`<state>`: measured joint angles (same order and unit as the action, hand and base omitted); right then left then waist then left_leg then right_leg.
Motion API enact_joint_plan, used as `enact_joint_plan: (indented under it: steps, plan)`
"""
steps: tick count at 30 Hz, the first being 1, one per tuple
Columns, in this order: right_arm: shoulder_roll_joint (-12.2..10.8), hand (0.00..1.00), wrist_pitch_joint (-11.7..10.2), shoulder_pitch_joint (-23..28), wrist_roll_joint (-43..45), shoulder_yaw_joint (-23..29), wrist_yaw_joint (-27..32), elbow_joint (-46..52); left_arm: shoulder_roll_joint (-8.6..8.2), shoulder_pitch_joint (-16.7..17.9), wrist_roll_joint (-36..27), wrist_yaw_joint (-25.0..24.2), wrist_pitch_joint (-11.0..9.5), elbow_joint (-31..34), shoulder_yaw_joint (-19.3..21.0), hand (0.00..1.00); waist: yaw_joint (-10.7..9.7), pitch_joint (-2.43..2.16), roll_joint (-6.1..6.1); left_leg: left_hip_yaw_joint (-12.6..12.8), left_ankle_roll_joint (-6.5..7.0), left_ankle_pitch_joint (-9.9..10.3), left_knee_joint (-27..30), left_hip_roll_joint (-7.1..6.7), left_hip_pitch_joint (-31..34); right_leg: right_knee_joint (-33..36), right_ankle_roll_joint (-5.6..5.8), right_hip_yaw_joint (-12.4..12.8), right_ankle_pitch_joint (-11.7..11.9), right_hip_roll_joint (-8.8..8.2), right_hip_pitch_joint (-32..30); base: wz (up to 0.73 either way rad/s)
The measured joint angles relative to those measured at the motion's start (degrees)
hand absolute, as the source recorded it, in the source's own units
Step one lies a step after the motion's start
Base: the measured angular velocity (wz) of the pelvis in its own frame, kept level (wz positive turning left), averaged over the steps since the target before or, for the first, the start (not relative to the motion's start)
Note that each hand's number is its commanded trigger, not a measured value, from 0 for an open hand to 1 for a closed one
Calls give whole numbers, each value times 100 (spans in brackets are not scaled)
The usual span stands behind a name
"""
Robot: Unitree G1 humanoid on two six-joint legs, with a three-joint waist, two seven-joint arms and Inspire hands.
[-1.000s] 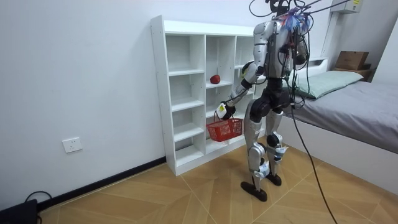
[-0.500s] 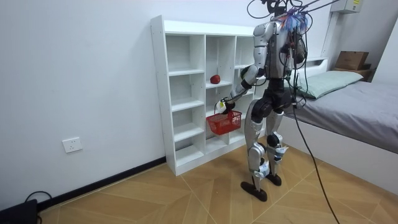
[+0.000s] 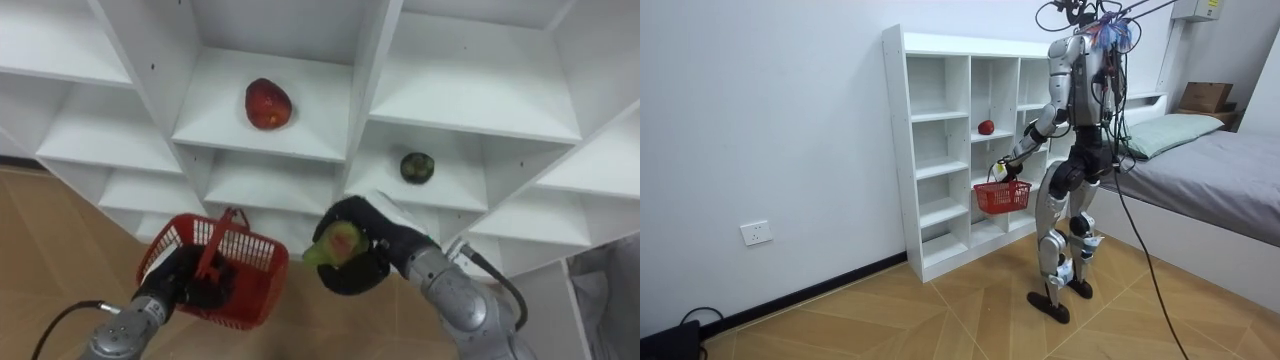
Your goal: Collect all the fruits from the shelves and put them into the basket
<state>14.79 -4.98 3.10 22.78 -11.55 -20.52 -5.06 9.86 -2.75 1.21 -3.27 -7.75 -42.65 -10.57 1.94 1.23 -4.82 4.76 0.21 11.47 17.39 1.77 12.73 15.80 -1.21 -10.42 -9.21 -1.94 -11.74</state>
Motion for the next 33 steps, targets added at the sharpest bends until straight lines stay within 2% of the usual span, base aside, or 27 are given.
enact_joint_plan:
  steps: [6, 12, 19, 25, 33]
  plan:
    - [-55, 100, -133, -175, -4, -245, 252, -533, -13, 13, -98, -144, -71, 0, -151, 100, 22, -3, 17, -22, 7, -5, 20, -8, 73, 10, 0, 5, -1, -3, -54, 2]
    - [-67, 100, -260, -187, -13, -311, 415, -656, -43, 5, -106, -263, -198, 5, -171, 100, 33, -22, 84, -25, 10, -9, 25, -7, 167, 32, -1, -49, -2, -8, -144, 0]
    - [-88, 100, -268, -228, -19, -364, 512, -923, -32, -6, -168, -381, -208, 223, -275, 100, 9, -35, 99, -71, 13, -12, 83, -10, 323, 8, -1, -68, -4, -11, -234, 5]
    - [-135, 100, -269, -436, -17, -481, 608, -1226, -25, -7, -633, -481, -217, 527, -551, 100, -3, -38, 122, -72, 20, -18, 115, -12, 422, 91, -3, -81, -3, -69, -358, 0]
    - [-146, 100, -261, -471, 25, -559, 673, -1278, -14, 5, -829, -845, -216, 872, -767, 100, 15, -26, 242, -95, 43, -32, 188, -10, 615, 184, -1, -112, -3, -98, -540, 2]
